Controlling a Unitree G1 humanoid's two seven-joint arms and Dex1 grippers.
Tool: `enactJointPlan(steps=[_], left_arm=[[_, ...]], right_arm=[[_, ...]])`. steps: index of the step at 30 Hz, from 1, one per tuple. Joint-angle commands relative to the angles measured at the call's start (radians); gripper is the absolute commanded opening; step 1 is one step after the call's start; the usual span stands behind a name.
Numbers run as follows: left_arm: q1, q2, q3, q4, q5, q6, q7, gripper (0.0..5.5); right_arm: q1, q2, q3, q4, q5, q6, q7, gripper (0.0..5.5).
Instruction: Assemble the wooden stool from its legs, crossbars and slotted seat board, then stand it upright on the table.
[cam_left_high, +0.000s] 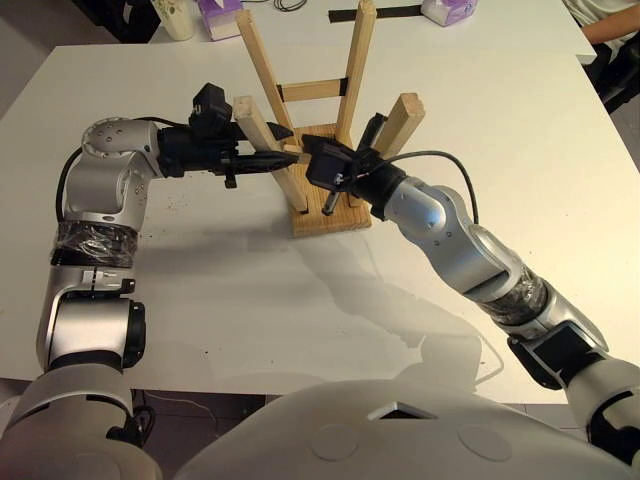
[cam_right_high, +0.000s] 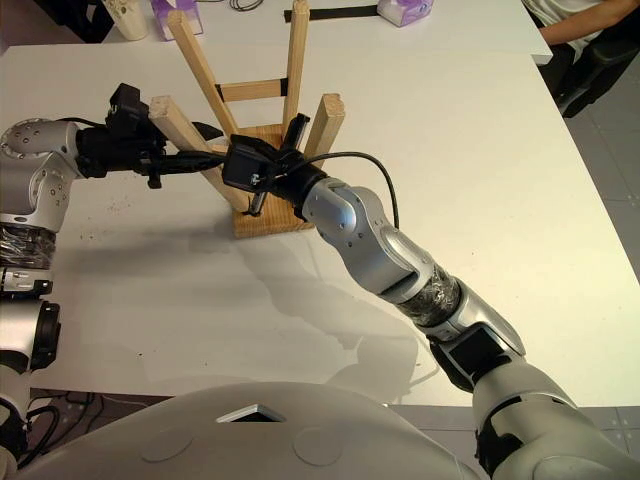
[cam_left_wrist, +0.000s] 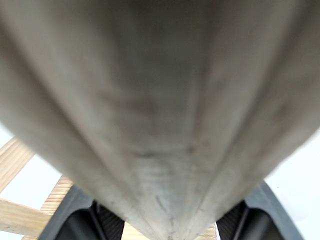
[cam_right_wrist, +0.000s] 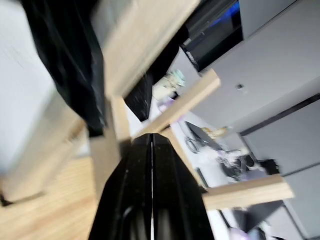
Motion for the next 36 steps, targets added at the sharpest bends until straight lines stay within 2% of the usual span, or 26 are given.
enactJointPlan(steps=[1, 4, 8, 11, 13, 17, 20, 27, 30, 32, 34, 36], left_arm=[[0.018, 0.007, -0.035, 0.006, 0.077, 0.01, 0.005, 2.04], [0.007, 0.003, -0.044, 0.015, 0.089, 0.012, 0.011, 2.04], [0.017, 0.009, -0.01, 0.006, 0.052, 0.03, 0.01, 2.04], [0.078, 0.016, 0.019, -0.021, 0.042, 0.029, 0.028, 2.04], [0.108, 0.016, 0.03, -0.043, 0.038, 0.036, 0.044, 2.04], [0.122, 0.017, 0.04, -0.063, 0.035, 0.045, 0.053, 2.04], [0.111, 0.023, 0.057, -0.065, 0.022, 0.055, 0.047, 2.04], [0.099, 0.001, 0.017, -0.074, 0.054, 0.059, 0.056, 2.04], [0.1, 0.002, 0.016, -0.089, 0.045, 0.062, 0.055, 2.04], [0.106, 0.005, 0.018, -0.092, 0.042, 0.061, 0.057, 2.04], [0.121, 0.008, 0.025, -0.1, 0.041, 0.06, 0.065, 2.04], [0.129, 0.006, 0.028, -0.108, 0.039, 0.061, 0.074, 2.04]], right_arm=[[0.008, 0.017, 0.019, 0.028, -0.043, 0.006, 0.059, 0.0], [-0.01, 0.032, -0.014, 0.015, -0.045, -0.009, 0.089, 0.0], [-0.073, 0.116, -0.148, -0.029, -0.053, -0.009, 0.013, 0.0], [-0.072, 0.142, -0.19, -0.062, -0.053, -0.002, 0.021, 0.0], [-0.043, 0.126, -0.172, -0.059, -0.071, -0.007, 0.04, 0.0], [0.05, 0.041, -0.064, -0.047, -0.11, 0.006, 0.159, 0.0], [0.061, 0.045, -0.045, -0.036, -0.113, 0.022, 0.202, 0.0], [0.015, 0.107, -0.092, -0.028, -0.117, -0.003, 0.19, 0.0], [-0.052, 0.191, -0.188, -0.058, -0.093, -0.004, 0.121, 0.0], [-0.082, 0.207, -0.225, -0.068, -0.09, 0.004, 0.115, 0.0], [-0.059, 0.192, -0.214, -0.071, -0.094, 0.011, 0.133, 0.0], [-0.002, 0.143, -0.155, -0.058, -0.123, 0.02, 0.175, 0.0]])
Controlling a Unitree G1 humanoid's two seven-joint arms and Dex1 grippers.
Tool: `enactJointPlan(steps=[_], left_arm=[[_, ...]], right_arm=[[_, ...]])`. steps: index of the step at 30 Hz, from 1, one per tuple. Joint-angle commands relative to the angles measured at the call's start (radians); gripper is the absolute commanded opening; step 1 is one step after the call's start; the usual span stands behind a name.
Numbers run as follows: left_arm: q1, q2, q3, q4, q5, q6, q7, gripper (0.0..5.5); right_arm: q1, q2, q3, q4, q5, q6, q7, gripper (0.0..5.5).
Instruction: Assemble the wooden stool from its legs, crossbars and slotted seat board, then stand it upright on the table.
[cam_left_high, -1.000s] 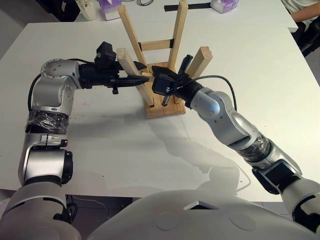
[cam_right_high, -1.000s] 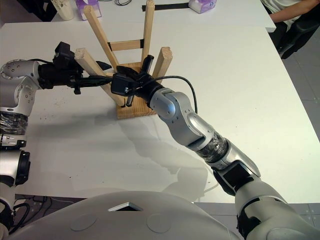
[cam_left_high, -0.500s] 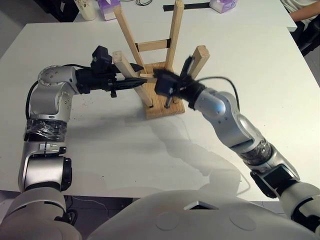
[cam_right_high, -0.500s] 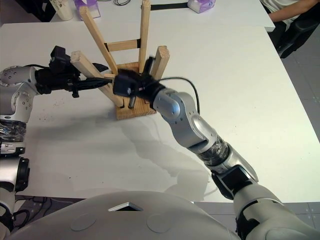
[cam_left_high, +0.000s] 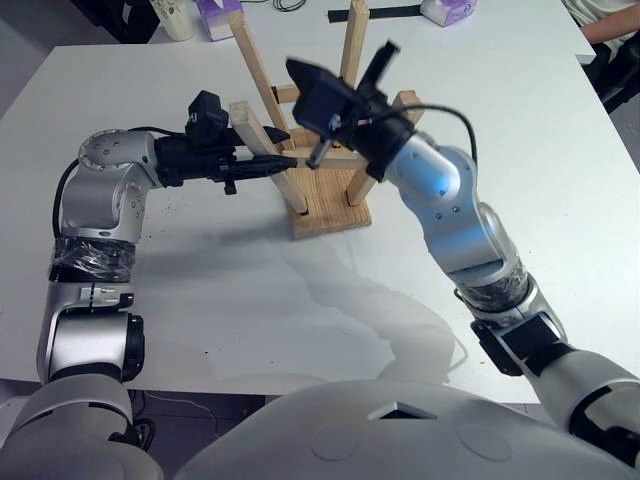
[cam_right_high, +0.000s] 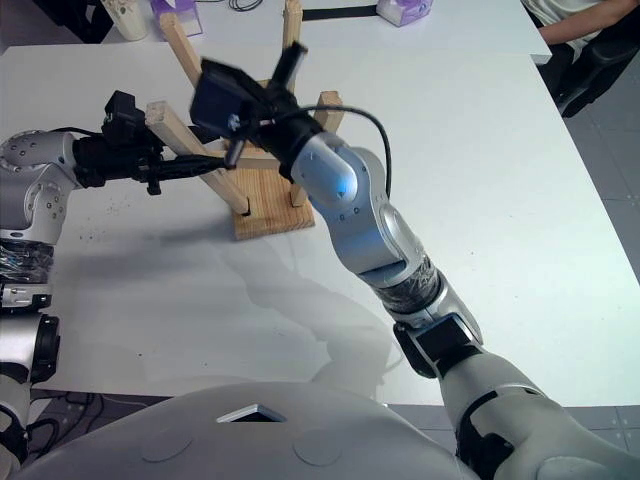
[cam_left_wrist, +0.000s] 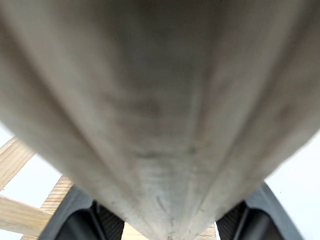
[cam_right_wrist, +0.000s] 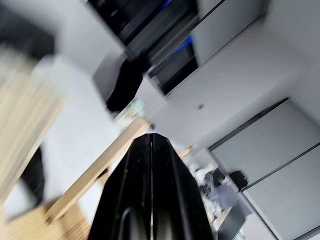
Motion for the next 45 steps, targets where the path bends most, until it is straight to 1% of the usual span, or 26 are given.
enactJointPlan(steps=[1, 4, 6, 12, 14, 15, 17, 19, 20, 21, 22, 23, 24, 26, 27, 28, 29, 31, 35, 36, 37, 38, 40, 45], left_arm=[[0.051, 0.006, -0.017, -0.012, 0.043, 0.031, 0.02, 2.04], [0.071, 0.009, -0.009, -0.052, 0.029, 0.048, 0.034, 2.04], [0.091, 0.013, -0.002, -0.077, 0.021, 0.06, 0.04, 2.04], [0.103, 0.025, 0.002, -0.095, 0.022, 0.074, 0.045, 2.04], [0.098, 0.028, -0.001, -0.099, 0.025, 0.081, 0.042, 2.04], [0.095, 0.03, -0.01, -0.101, 0.028, 0.088, 0.039, 2.04], [0.092, 0.034, -0.029, -0.096, 0.041, 0.092, 0.03, 2.04], [0.088, 0.044, -0.058, -0.088, 0.055, 0.095, 0.008, 2.04], [0.083, 0.048, -0.073, -0.077, 0.064, 0.095, 0.001, 2.04], [0.075, 0.052, -0.09, -0.064, 0.076, 0.094, -0.009, 2.04], [0.065, 0.054, -0.106, -0.051, 0.088, 0.093, -0.015, 2.04], [0.051, 0.051, -0.125, -0.033, 0.102, 0.088, -0.024, 2.04], [0.035, 0.047, -0.142, -0.017, 0.112, 0.082, -0.034, 2.04], [0.002, 0.032, -0.177, 0.01, 0.129, 0.077, -0.041, 2.04], [-0.011, 0.024, -0.194, 0.025, 0.137, 0.071, -0.047, 2.04], [-0.02, 0.017, -0.209, 0.039, 0.144, 0.064, -0.05, 2.04], [-0.029, 0.01, -0.221, 0.054, 0.15, 0.056, -0.053, 2.04], [-0.051, -0.004, -0.24, 0.088, 0.16, 0.032, -0.061, 2.04], [-0.061, -0.008, -0.246, 0.119, 0.155, 0.01, -0.068, 2.04], [-0.058, -0.01, -0.252, 0.117, 0.154, 0.006, -0.071, 2.04], [-0.058, -0.014, -0.256, 0.12, 0.154, 0.003, -0.074, 2.04], [-0.059, -0.021, -0.26, 0.126, 0.153, 0.0, -0.074, 2.04], [-0.054, -0.033, -0.262, 0.129, 0.151, -0.003, -0.067, 2.04], [-0.022, -0.022, -0.241, 0.099, 0.132, 0.006, -0.052, 2.04]], right_arm=[[0.11, -0.088, 0.106, 0.026, -0.048, 0.026, 0.084, 0.0], [0.173, -0.128, 0.194, 0.034, -0.091, 0.038, 0.132, 0.0], [0.18, -0.125, 0.213, 0.02, -0.103, 0.04, 0.15, 0.0], [0.169, -0.099, 0.195, -0.026, -0.116, 0.04, 0.167, 0.0], [0.159, -0.06, 0.144, -0.061, -0.089, 0.041, 0.14, 0.0], [0.144, -0.025, 0.079, -0.091, -0.05, 0.059, 0.126, 0.0], [0.088, 0.002, -0.049, -0.117, 0.027, 0.055, 0.113, 0.0], [0.002, 0.059, -0.288, -0.157, 0.263, 0.118, 0.159, 0.0], [-0.056, 0.067, -0.425, -0.162, 0.394, 0.158, 0.18, 0.0], [-0.113, 0.049, -0.551, -0.139, 0.495, 0.185, 0.191, 0.0], [-0.154, 0.004, -0.635, -0.094, 0.531, 0.185, 0.188, 0.0], [-0.171, -0.059, -0.682, -0.036, 0.523, 0.165, 0.177, 0.0], [-0.16, -0.127, -0.692, 0.023, 0.487, 0.127, 0.168, 0.0], [-0.07, -0.249, -0.654, 0.13, 0.379, 0.046, 0.147, 0.0], [-0.01, -0.298, -0.612, 0.17, 0.321, -0.003, 0.135, 0.0], [0.043, -0.326, -0.574, 0.206, 0.281, -0.05, 0.123, 0.0], [0.082, -0.323, -0.553, 0.227, 0.27, -0.076, 0.106, 0.0], [0.165, -0.272, -0.478, 0.193, 0.268, -0.063, 0.084, 0.0], [0.292, -0.052, -0.244, -0.126, 0.472, 0.109, 0.117, 0.0], [0.306, -0.01, -0.195, -0.195, 0.513, 0.16, 0.112, 0.0], [0.315, 0.016, -0.171, -0.239, 0.537, 0.202, 0.104, 0.0], [0.32, 0.026, -0.167, -0.263, 0.545, 0.234, 0.098, 0.0], [0.32, -0.016, -0.2, -0.229, 0.501, 0.247, 0.089, 0.0], [0.282, -0.147, -0.356, -0.076, 0.414, 0.196, 0.05, 0.0]])
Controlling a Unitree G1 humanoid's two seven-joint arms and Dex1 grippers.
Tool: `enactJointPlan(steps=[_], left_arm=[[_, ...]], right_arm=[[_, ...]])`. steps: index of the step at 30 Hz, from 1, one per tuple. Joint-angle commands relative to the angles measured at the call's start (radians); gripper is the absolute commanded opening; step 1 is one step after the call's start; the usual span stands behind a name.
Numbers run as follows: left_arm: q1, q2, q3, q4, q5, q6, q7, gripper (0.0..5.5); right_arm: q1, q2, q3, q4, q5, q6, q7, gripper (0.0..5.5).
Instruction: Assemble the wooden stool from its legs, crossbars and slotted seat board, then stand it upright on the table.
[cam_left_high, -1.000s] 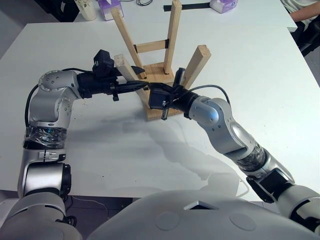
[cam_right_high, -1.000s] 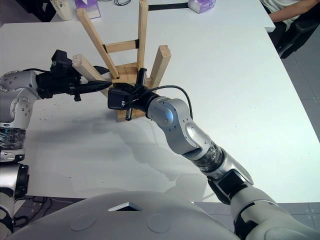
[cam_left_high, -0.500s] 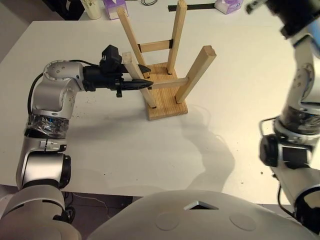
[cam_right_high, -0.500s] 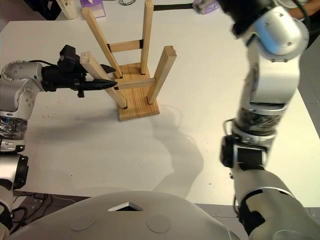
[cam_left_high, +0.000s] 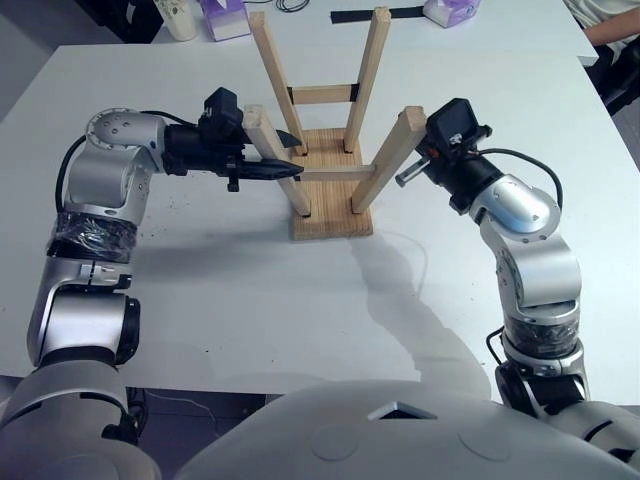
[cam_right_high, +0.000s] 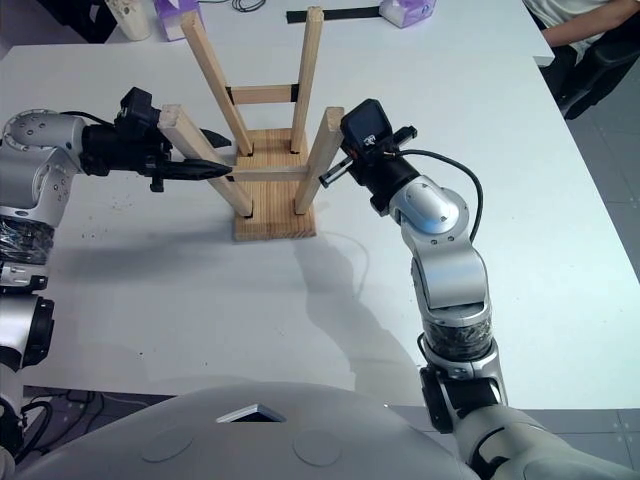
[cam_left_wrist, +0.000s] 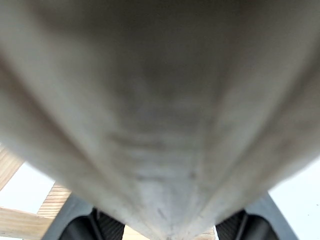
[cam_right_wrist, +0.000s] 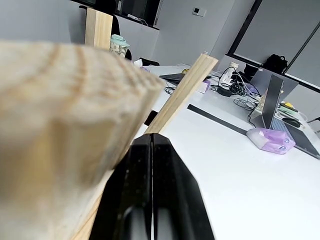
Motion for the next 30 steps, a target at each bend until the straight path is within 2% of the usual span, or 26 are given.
enactJointPlan(steps=[1, 4, 6, 8, 11, 12, 14, 20, 22, 25, 27, 30], left_arm=[[0.1, -0.036, -0.09, -0.006, 0.107, 0.065, 0.05, 2.04], [0.134, -0.013, -0.064, -0.043, 0.089, 0.081, 0.073, 2.04], [0.158, -0.002, -0.053, -0.064, 0.08, 0.088, 0.085, 2.04], [0.169, -0.003, -0.049, -0.074, 0.079, 0.093, 0.096, 2.04], [0.168, -0.024, -0.067, -0.081, 0.087, 0.099, 0.108, 2.04], [0.165, -0.031, -0.076, -0.082, 0.089, 0.1, 0.106, 2.04], [0.177, -0.037, -0.092, -0.091, 0.089, 0.097, 0.101, 2.04], [0.215, -0.044, -0.108, -0.08, 0.102, 0.07, 0.106, 2.04], [0.224, -0.043, -0.09, -0.074, 0.101, 0.051, 0.12, 2.04], [0.227, -0.044, 0.004, -0.109, 0.034, 0.018, 0.146, 2.04], [0.212, -0.043, 0.072, -0.161, -0.034, 0.045, 0.168, 2.04], [0.206, -0.024, 0.141, -0.24, -0.102, 0.104, 0.18, 2.04]], right_arm=[[-0.07, -0.091, -0.073, 0.108, 0.014, -0.071, 0.028, 0.0], [-0.066, -0.201, -0.206, 0.159, -0.028, -0.087, -0.02, 0.0], [-0.047, -0.22, -0.223, 0.131, -0.02, -0.077, -0.021, 0.0], [-0.025, -0.163, -0.156, 0.036, 0.046, -0.021, 0.003, 0.0], [0.037, 0.007, 0.055, -0.23, 0.32, 0.134, 0.068, 0.0], [0.051, 0.047, 0.068, -0.287, 0.401, 0.191, 0.075, 0.0], [0.047, 0.026, 0.027, -0.269, 0.437, 0.203, 0.12, 0.0], [-0.008, -0.048, -0.067, -0.13, 0.38, 0.181, 0.103, 0.0], [-0.04, -0.098, -0.154, -0.021, 0.327, 0.134, 0.066, 0.0], [-0.147, -0.136, -0.305, 0.223, 0.285, 0.03, -0.017, 0.0], [-0.201, -0.111, -0.396, 0.331, 0.332, 0.001, -0.057, 0.0], [-0.224, -0.058, -0.437, 0.367, 0.403, -0.004, -0.064, 0.0]])
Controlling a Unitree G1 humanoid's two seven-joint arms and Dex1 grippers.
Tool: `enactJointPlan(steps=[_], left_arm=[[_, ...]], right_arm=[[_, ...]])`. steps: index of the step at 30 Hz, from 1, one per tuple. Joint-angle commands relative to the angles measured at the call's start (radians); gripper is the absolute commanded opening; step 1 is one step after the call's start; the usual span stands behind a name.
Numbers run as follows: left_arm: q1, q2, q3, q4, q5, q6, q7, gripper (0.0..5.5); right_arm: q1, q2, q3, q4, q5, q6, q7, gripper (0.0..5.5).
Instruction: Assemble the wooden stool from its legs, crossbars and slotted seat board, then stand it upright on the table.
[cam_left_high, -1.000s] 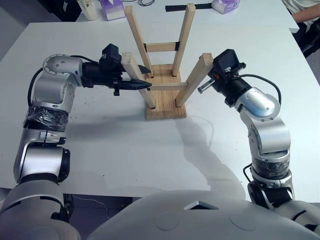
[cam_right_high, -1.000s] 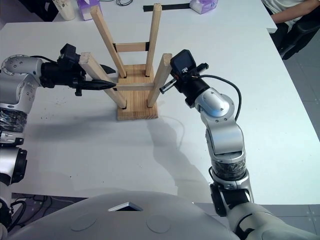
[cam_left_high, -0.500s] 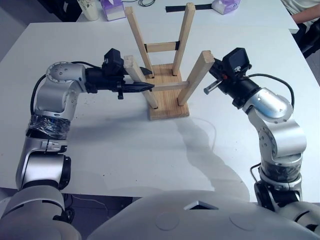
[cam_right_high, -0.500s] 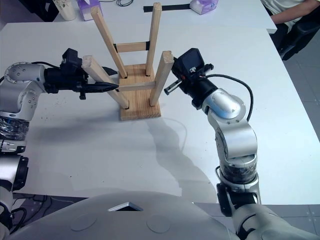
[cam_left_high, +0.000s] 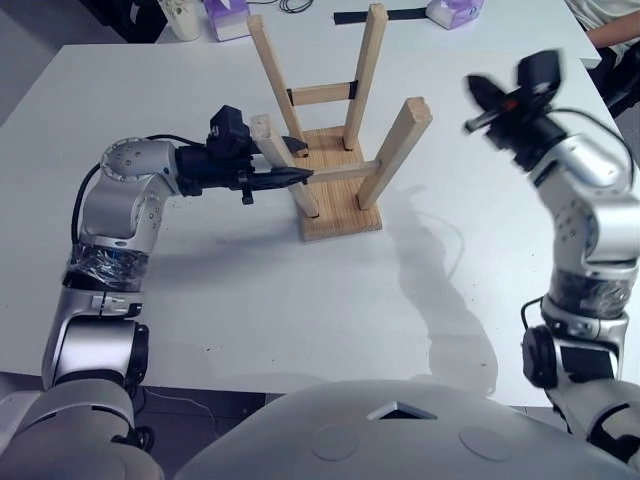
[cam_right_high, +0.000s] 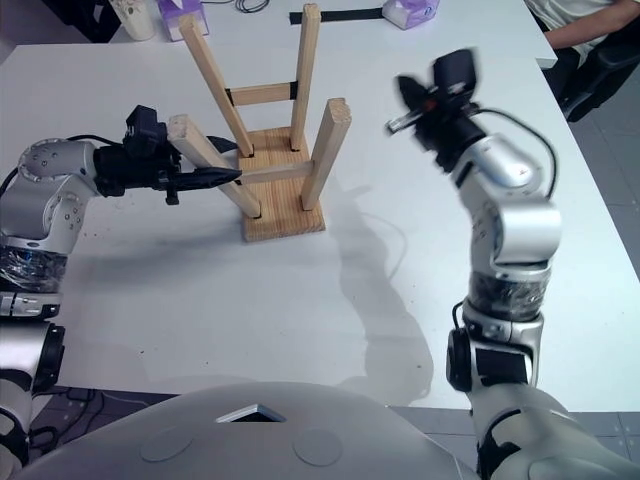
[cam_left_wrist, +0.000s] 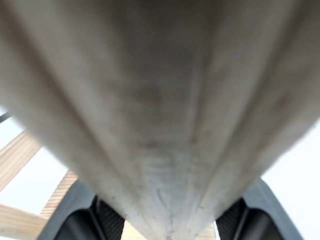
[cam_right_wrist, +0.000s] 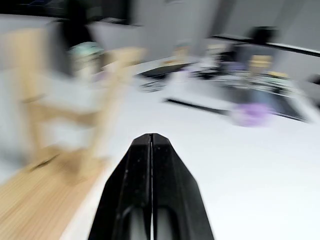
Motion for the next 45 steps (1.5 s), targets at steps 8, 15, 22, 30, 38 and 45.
enactJointPlan(steps=[8, 15, 22, 30, 38, 45], left_arm=[[0.036, -0.009, 0.115, -0.205, -0.119, 0.208, 0.084, 3.09], [0.145, 0.012, 0.316, -0.349, -0.198, 0.262, 0.245, 3.28], [0.454, -0.267, 0.702, -0.712, -0.4, 0.33, 0.937, 3.01], [0.677, -0.481, 0.437, -1.004, -0.007, 0.291, 1.266, 1.58], [0.53, -0.403, 0.356, -0.801, 0.309, 0.21, 1.317, 0.18], [0.529, -0.434, 0.401, -0.813, 0.438, 0.242, 1.406, 0.04]], right_arm=[[0.003, 0.025, 0.045, 0.097, 0.04, -0.093, 0.004, 0.0], [0.108, 0.036, 0.033, 0.018, 0.067, -0.09, -0.014, 0.0], [0.43, 0.048, 0.089, -0.222, -0.096, -0.142, -0.173, 0.0], [0.476, 0.19, 0.376, -0.533, -0.239, -0.026, -0.353, 0.0], [0.479, 0.242, 0.509, -0.572, -0.476, 0.001, -0.519, 0.0], [0.468, 0.237, 0.532, -0.606, -0.609, 0.1, -0.53, 0.0]])
